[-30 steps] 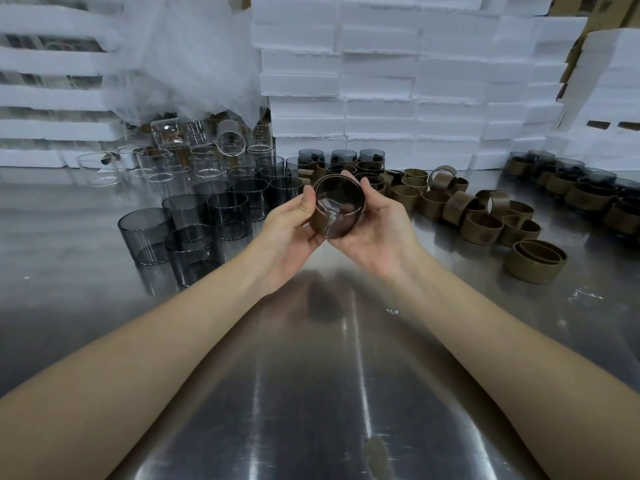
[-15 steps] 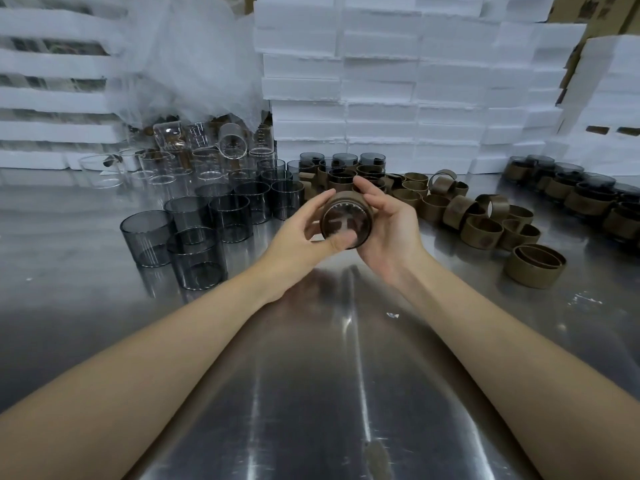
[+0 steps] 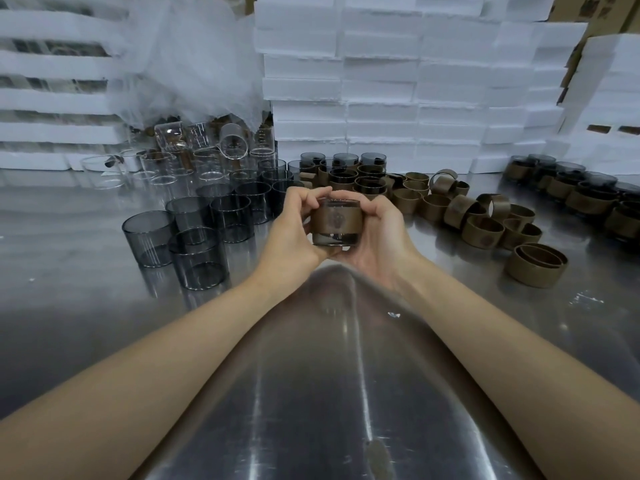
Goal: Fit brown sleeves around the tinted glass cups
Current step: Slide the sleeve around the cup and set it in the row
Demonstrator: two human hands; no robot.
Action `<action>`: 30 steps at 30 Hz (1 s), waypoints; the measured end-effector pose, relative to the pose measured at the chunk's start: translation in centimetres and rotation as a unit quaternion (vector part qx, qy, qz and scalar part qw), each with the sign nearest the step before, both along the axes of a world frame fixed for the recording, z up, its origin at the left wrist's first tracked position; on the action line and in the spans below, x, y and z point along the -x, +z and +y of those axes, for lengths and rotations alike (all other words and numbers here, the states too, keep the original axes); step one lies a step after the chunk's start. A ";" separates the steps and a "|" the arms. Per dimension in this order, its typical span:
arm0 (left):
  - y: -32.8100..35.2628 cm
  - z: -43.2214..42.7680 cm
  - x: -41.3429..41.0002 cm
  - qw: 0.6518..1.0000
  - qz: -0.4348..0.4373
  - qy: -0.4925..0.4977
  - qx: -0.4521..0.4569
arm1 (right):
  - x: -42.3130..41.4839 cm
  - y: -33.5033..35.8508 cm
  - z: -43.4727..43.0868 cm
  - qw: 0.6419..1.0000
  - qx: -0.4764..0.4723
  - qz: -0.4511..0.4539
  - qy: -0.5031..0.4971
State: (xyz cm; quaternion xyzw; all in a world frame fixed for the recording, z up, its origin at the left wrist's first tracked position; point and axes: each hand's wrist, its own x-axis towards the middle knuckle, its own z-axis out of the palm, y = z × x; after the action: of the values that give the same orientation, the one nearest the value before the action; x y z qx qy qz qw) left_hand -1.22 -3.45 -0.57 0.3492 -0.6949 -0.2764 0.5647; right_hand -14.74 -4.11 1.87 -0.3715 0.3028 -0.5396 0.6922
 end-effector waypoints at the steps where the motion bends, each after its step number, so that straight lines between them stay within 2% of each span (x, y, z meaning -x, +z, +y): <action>1: -0.1 0.0 -0.1 1.000 -0.014 0.000 0.002 | -0.1 -0.1 0.0 1.000 0.001 0.003 -0.008; 7: -0.1 -0.1 0.1 0.999 -0.041 0.005 0.013 | -0.4 -0.8 -0.1 0.994 0.013 0.044 -0.095; 18: 0.0 0.4 0.3 0.999 -0.044 0.018 0.025 | -1.3 -1.3 -0.6 0.961 0.015 0.153 -0.232; 22: 0.1 0.6 0.4 0.999 -0.044 0.016 0.022 | -1.6 -1.2 -0.4 0.946 0.031 0.199 -0.255; 30: -0.1 0.5 0.4 0.998 -0.049 0.017 0.028 | -1.6 -0.6 0.1 0.933 0.044 0.227 -0.276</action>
State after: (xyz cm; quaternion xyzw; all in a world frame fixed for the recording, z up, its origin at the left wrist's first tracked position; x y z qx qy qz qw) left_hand -1.64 -2.99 -0.63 0.3579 -0.7230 -0.2296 0.5446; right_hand -13.13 -3.97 1.22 -0.4160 0.5180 -0.6238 0.4116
